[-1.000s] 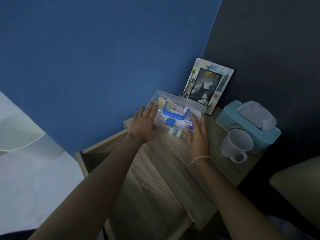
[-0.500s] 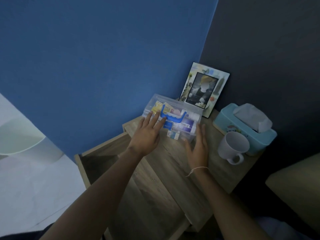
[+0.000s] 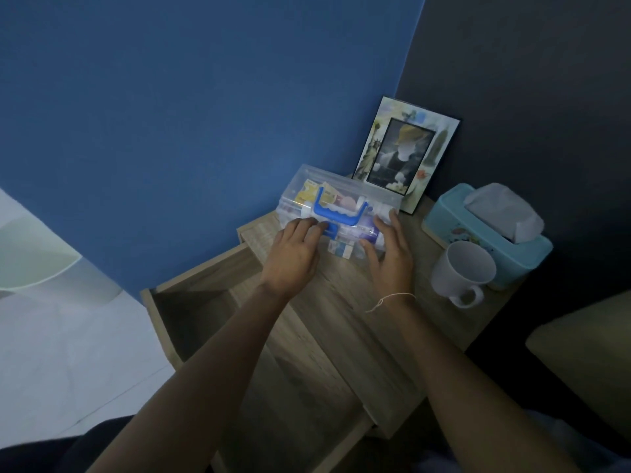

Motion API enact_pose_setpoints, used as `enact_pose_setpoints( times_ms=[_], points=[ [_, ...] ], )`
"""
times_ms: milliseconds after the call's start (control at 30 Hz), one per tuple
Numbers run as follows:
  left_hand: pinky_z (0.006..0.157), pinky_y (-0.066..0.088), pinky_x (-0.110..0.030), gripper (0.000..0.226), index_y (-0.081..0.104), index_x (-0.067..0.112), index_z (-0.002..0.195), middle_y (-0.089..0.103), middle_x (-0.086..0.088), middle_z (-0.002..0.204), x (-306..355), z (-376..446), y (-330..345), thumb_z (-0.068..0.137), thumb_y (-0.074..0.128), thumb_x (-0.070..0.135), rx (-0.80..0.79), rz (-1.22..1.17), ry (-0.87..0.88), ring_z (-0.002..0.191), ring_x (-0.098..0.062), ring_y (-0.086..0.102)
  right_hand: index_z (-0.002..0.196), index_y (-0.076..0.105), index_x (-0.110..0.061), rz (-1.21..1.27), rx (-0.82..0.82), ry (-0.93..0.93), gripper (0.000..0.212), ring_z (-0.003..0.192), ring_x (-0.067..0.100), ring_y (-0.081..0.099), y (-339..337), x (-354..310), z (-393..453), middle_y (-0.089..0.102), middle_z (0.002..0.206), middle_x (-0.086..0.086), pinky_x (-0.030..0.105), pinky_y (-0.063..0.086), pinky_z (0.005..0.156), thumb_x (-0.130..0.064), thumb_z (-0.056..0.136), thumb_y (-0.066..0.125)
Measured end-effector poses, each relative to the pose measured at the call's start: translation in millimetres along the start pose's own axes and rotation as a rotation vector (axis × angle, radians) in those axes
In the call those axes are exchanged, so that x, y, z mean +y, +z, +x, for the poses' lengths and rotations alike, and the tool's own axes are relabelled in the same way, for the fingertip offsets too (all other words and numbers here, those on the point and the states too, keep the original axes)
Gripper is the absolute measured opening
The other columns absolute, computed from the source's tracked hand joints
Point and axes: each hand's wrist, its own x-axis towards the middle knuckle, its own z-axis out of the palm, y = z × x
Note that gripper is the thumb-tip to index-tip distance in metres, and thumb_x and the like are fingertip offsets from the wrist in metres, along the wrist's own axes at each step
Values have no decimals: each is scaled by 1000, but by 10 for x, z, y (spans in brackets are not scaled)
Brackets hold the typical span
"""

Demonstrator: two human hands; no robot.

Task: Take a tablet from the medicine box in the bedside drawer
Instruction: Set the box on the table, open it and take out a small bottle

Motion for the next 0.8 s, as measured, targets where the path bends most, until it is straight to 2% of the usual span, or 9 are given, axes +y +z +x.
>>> enact_pose_setpoints(
  times_ms=[133,200,300,534,600,667,734,800],
  points=[
    [101,41,-41,48,39,12,141,50,-11,136,17,-12,60,93,44,17,-15,-16,-17,125,-28,45,130,54,-11,-18,-19,-12,42,138,13,30,-37,2,-6,34,153,9,21,30,104,-21,90,64],
    [101,42,-41,49,38,13,142,50,-11,137,21,-11,65,94,43,17,-17,-22,-11,124,-28,45,130,55,-11,-24,-20,-16,42,140,19,32,-46,-15,-10,34,153,10,21,31,103,-19,89,64],
    [100,42,-42,48,39,14,142,49,-11,136,15,10,67,94,43,17,-16,-36,-20,124,-28,44,129,56,-9,-24,-17,-7,41,139,24,36,-48,-51,-7,34,152,11,20,32,101,-17,89,65],
    [97,43,-43,40,47,14,134,54,-9,130,27,133,42,95,45,21,19,-53,-36,119,-28,46,128,56,-8,-29,-23,-1,40,140,23,34,-69,-84,-13,34,152,10,18,30,103,-16,90,64],
    [95,44,-43,38,49,14,131,55,-9,128,23,174,47,94,49,22,29,-69,-37,118,-28,46,127,56,-7,-19,-15,6,39,139,20,34,-72,-96,-15,34,152,11,11,27,103,-15,89,64],
    [93,45,-41,38,50,15,129,56,-8,127,12,188,70,92,54,23,30,-97,-47,116,-28,47,126,57,-6,-5,-7,3,39,134,14,34,-78,-101,-16,35,151,13,-3,20,98,-13,89,64],
    [89,46,-39,36,51,14,123,58,-9,119,10,180,114,90,58,25,69,-185,-112,110,-27,50,126,57,-6,0,-13,4,38,134,15,35,-81,-101,-17,34,152,13,-6,18,95,-13,89,64],
    [81,47,-36,30,52,12,111,61,-9,107,26,171,154,87,63,26,135,-322,-260,99,-23,54,128,56,-9,-9,-21,9,39,137,19,35,-81,-102,-20,33,153,10,3,24,97,-16,90,63]
  ],
)
